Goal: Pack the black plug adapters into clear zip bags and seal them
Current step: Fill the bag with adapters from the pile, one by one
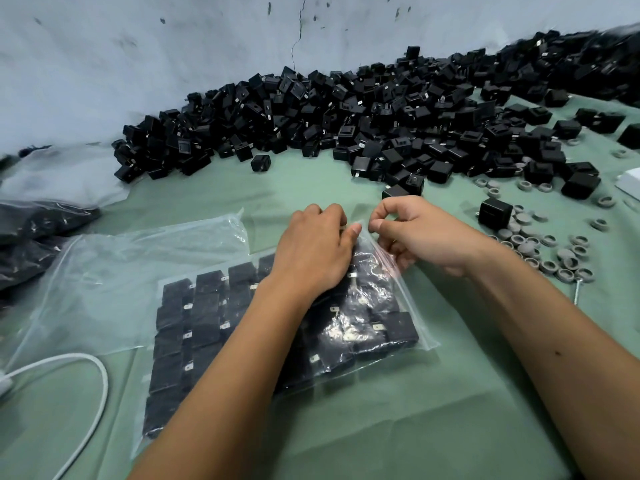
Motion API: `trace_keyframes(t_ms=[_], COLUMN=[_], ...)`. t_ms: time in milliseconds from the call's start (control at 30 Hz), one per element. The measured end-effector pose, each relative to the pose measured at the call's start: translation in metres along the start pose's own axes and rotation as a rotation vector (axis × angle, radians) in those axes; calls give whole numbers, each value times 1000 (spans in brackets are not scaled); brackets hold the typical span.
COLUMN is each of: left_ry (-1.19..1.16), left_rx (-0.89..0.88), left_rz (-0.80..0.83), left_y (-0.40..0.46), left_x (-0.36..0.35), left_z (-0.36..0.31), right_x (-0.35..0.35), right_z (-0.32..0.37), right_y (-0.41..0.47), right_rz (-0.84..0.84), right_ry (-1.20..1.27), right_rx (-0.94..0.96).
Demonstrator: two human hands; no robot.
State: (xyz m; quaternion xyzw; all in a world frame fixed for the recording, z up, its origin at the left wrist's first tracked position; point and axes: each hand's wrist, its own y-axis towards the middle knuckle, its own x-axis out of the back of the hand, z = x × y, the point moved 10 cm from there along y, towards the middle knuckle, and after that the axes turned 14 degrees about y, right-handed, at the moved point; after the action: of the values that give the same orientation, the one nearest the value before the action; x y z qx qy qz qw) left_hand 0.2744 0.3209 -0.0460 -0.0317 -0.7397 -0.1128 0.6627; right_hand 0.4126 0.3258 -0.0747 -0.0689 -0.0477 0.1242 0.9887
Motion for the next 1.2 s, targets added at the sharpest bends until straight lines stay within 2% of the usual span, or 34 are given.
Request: trace_keyframes(t_ms=[167, 367, 467, 533, 600, 667, 767, 867, 1033, 1133, 1200], left_ry=[39, 79, 113, 123, 141, 165, 186, 207, 218, 220, 216], left_rx=[6, 49, 74, 76, 80, 83, 77, 70, 62, 62, 66], left_rz=[14, 39, 57, 55, 55, 58, 55, 79, 100, 107, 112], left_y=[-3, -7, -9, -11, -12, -12, -13, -12, -13, -13, -13], left_x=[0, -3, -9, -12, -15, -18, -18, -20, -20, -21, -21], left_z=[-4, -9, -12, -14, -14, -14, -14, -15, -17, -17, -16], right_x=[0, 1, 23, 46, 52, 48, 41, 40, 50, 47, 39], right_z=[-4, -3, 11, 30, 44, 43, 24, 18, 24, 31, 32], right_y=[-2, 0, 1, -7, -15, -11, 3, 6, -1, -4, -3], right_rz=[12, -3, -200, -439, -583, -578, -464, -420, -516, -538, -479], right_ry=[83, 21, -44, -240, -496, -708, -832, -803, -661, -693, -750], right_rx=[-68, -28, 126, 307, 427, 437, 334, 349, 397, 436, 450])
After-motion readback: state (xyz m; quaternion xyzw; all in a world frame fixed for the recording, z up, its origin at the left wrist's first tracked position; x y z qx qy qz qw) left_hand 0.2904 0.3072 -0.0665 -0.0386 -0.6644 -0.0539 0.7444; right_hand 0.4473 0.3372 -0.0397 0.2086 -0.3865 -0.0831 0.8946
